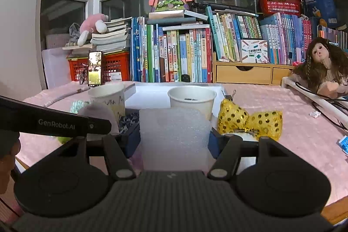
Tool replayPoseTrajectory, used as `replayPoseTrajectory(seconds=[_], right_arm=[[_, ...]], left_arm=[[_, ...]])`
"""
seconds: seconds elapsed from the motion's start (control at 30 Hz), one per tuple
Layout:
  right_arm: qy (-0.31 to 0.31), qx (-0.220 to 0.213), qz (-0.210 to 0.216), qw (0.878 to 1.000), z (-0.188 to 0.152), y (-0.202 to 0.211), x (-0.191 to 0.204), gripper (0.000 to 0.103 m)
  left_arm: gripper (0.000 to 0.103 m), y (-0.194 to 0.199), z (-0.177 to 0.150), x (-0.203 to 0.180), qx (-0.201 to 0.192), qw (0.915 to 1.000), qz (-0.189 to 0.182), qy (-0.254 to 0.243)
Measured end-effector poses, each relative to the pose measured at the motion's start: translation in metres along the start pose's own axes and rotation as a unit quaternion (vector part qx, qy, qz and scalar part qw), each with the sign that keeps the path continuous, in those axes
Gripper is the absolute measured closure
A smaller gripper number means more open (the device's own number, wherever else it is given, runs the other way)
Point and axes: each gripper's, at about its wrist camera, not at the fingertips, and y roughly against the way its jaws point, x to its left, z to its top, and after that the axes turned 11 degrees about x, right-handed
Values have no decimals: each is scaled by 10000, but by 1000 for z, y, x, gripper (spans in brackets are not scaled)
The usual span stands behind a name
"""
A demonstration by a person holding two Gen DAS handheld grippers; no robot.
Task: Organize soft objects
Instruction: 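Carry the sock into the grey tray and open the left tool while the right tool drops the foam there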
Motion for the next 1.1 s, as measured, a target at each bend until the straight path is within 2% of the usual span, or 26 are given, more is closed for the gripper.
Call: replayPoseTrajectory(seconds=[0.33, 0.67, 0.83, 0.97, 1.1], right_arm=[[-104, -143, 79, 9998, 25, 1, -7, 37], [-140, -301, 174, 9993, 63, -5, -19, 37], [-87, -164, 218, 9996, 91, -19, -29, 37], [-76, -32, 259, 9996, 118, -35, -37, 37], [23, 283, 295, 9992, 143, -62, -40, 37]], left_arm=[[65, 10, 34, 1, -307, 9995, -49, -87], [65, 3, 75, 2, -374, 9991, -75, -167], [65, -8, 109, 12, -303, 9993, -177, -143], [65, -19, 144, 20, -263, 9995, -107, -152], [65, -43, 178, 29, 76, 9997, -240, -64]])
